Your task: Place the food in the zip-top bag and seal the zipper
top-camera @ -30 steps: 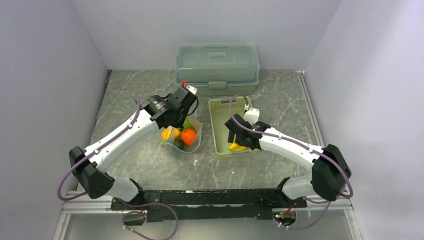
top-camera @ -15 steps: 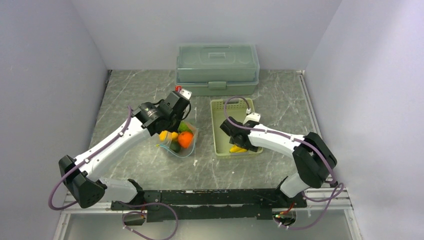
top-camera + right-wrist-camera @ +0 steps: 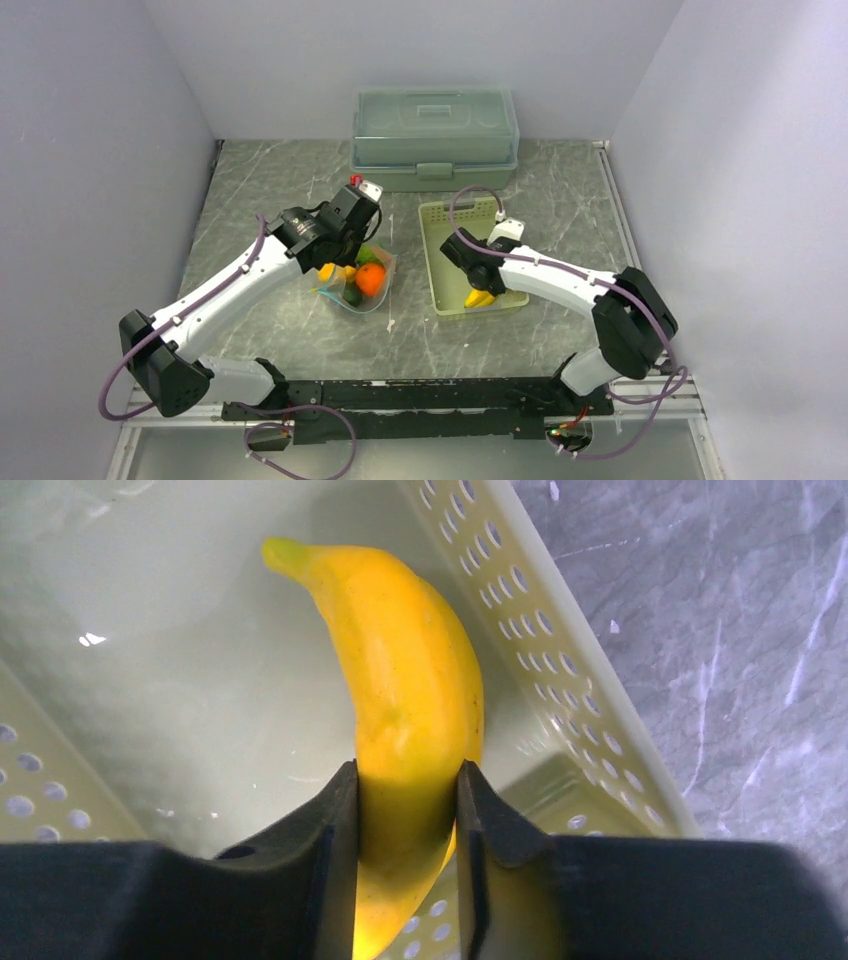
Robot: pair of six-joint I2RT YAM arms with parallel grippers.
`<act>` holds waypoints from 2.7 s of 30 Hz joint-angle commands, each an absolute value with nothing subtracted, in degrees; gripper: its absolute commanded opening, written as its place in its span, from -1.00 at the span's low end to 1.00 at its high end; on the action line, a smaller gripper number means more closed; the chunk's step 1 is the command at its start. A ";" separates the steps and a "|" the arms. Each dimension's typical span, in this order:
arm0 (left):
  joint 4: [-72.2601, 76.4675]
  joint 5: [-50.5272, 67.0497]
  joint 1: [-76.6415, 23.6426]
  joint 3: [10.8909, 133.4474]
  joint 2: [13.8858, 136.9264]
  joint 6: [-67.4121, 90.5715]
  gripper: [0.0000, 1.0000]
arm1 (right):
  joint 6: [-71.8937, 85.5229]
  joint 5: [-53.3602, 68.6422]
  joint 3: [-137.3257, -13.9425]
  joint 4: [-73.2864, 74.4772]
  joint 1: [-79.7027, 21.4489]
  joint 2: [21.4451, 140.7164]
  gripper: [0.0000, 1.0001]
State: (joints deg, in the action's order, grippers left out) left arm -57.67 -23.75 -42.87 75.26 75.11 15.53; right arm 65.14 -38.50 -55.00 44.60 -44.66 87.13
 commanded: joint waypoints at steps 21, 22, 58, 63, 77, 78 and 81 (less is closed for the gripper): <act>-56.52 -21.03 -41.87 78.17 77.99 15.69 -1.00 | 35.65 -24.04 -48.05 17.89 -44.65 55.84 -1.00; -56.60 -21.03 -41.80 78.47 78.11 15.68 -1.00 | 34.45 -21.90 -47.96 17.24 -44.58 54.64 -1.00; -58.97 -18.70 -41.79 83.75 80.06 15.20 -1.00 | 38.31 -1.74 -68.63 30.29 -57.56 67.93 -1.00; -58.92 -18.15 -41.78 83.76 79.94 15.68 -1.00 | 42.42 -1.00 -71.43 31.48 -57.57 72.46 -1.00; -59.35 -15.70 -41.82 82.68 77.84 17.68 -1.00 | 51.98 1.32 -76.73 32.14 -54.98 82.44 -1.00; -59.65 -15.58 -41.82 82.72 77.81 17.87 -1.00 | 52.59 2.03 -76.46 31.34 -54.67 82.72 -1.00; -59.88 -15.02 -41.91 82.36 77.33 18.38 -1.00 | 54.65 2.49 -75.77 28.63 -54.16 83.49 -1.00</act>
State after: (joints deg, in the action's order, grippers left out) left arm -59.64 -17.34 -41.80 81.36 79.90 16.69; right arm 50.46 0.47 -74.48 34.09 -54.98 83.26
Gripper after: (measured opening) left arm 0.010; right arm 0.377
